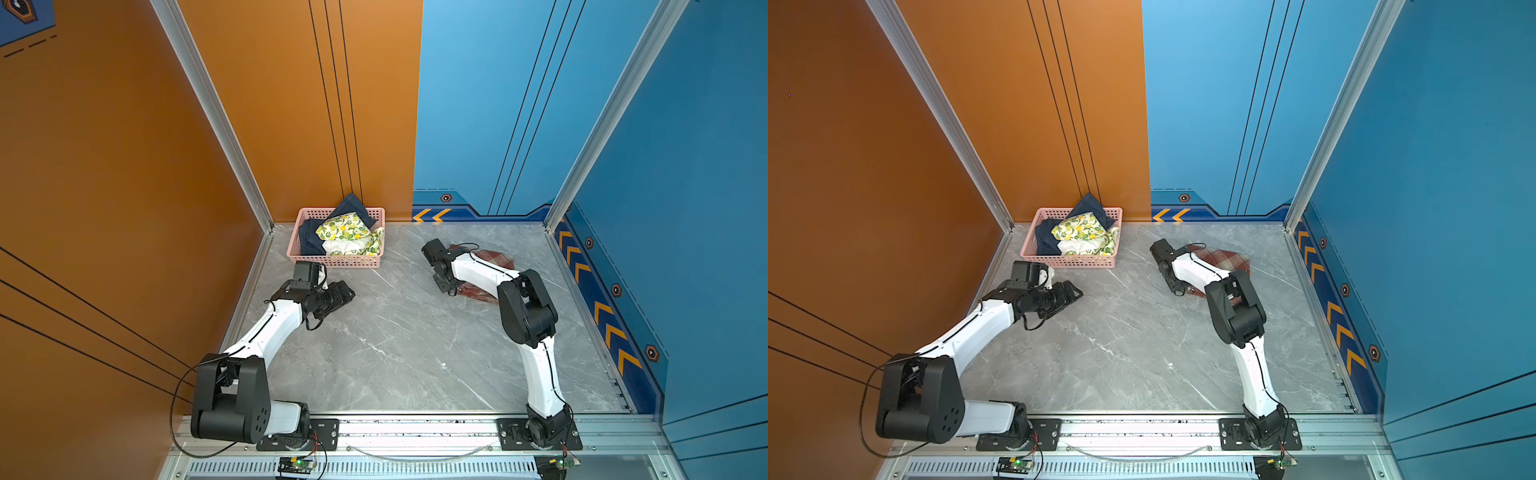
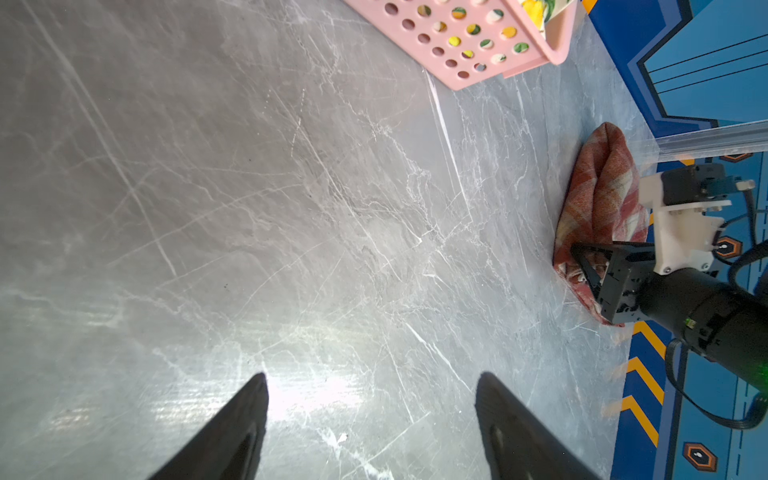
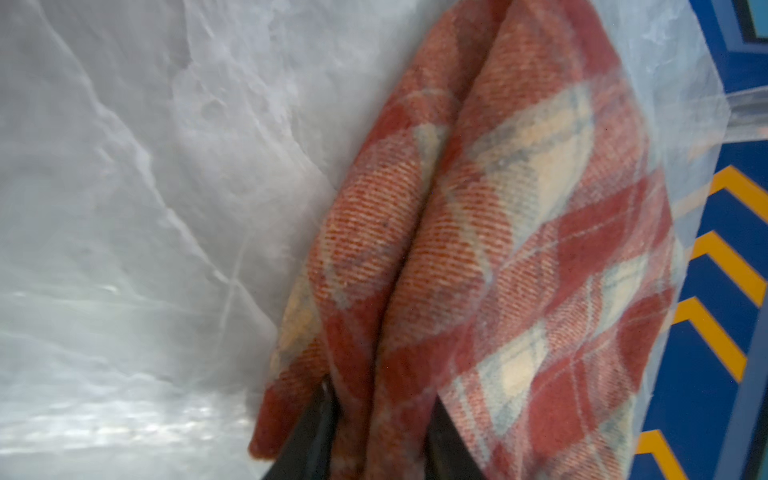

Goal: Fold and stack the skirts
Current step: 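Place the folded plaid skirt at the far table corner with the right gripper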

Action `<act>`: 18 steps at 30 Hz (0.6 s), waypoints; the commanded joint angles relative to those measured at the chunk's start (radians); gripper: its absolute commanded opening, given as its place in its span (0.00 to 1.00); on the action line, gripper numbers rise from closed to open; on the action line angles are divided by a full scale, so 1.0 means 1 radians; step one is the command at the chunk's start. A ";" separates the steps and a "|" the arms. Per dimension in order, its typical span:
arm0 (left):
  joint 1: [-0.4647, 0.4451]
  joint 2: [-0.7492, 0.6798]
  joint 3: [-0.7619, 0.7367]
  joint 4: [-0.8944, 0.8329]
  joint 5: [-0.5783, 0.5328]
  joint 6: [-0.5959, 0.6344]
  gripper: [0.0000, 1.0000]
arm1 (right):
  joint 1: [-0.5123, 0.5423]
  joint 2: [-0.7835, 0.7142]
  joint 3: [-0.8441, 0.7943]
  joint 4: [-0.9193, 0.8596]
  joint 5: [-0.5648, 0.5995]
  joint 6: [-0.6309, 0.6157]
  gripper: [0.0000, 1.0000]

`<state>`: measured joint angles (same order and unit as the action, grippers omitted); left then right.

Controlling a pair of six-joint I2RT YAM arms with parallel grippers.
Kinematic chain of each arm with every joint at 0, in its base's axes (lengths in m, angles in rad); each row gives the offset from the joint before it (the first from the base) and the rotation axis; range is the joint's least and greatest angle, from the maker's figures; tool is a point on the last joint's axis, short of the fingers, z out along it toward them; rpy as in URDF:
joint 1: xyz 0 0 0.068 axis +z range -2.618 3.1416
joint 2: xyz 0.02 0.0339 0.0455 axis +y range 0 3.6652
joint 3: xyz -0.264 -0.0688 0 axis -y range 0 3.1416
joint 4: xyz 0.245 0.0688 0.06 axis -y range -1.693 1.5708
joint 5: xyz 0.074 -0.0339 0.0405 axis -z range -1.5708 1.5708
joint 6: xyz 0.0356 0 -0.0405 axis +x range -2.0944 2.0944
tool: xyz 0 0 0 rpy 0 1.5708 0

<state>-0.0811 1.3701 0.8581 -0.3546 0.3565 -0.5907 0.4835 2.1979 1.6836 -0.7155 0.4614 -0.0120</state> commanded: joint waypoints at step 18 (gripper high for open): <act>-0.056 0.065 0.146 -0.066 -0.099 0.052 0.78 | -0.264 0.105 0.062 0.076 -0.072 -0.362 0.30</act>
<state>-0.1287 1.4246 0.9642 -0.3759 0.2981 -0.5655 0.2543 2.2364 1.7191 -0.6472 0.4160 -0.3351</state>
